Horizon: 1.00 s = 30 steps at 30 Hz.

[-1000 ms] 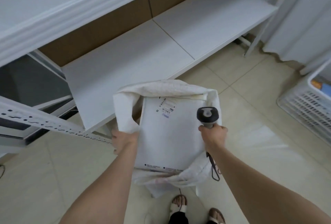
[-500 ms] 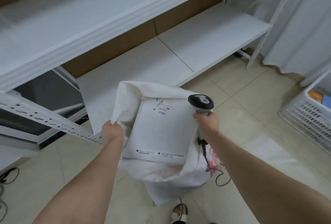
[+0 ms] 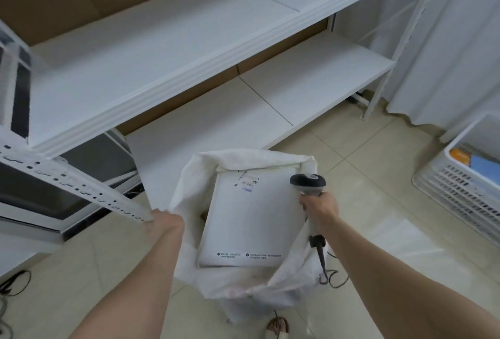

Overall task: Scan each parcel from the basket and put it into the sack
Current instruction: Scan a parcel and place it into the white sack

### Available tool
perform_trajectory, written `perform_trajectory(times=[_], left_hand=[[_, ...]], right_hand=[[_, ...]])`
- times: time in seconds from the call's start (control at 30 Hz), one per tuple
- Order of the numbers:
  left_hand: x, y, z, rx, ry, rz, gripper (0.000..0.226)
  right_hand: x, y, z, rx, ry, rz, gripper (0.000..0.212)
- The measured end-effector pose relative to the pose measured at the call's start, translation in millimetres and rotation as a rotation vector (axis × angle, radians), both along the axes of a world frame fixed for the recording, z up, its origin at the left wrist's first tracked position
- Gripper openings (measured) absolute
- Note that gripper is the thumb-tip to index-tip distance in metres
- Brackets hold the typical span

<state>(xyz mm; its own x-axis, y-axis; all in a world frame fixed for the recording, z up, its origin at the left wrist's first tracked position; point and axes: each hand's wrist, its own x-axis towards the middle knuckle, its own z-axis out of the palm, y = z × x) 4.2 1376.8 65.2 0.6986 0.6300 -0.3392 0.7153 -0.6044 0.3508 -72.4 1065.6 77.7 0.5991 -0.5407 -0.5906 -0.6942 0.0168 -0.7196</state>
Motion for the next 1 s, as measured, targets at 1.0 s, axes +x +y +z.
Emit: perform_trajectory(times=[1.0], left_hand=[[53,-214,-145,0.142,0.611,-1.406,0.076]], right_hand=[[49,-43,-53,0.276,-0.033,-0.078,0.004]])
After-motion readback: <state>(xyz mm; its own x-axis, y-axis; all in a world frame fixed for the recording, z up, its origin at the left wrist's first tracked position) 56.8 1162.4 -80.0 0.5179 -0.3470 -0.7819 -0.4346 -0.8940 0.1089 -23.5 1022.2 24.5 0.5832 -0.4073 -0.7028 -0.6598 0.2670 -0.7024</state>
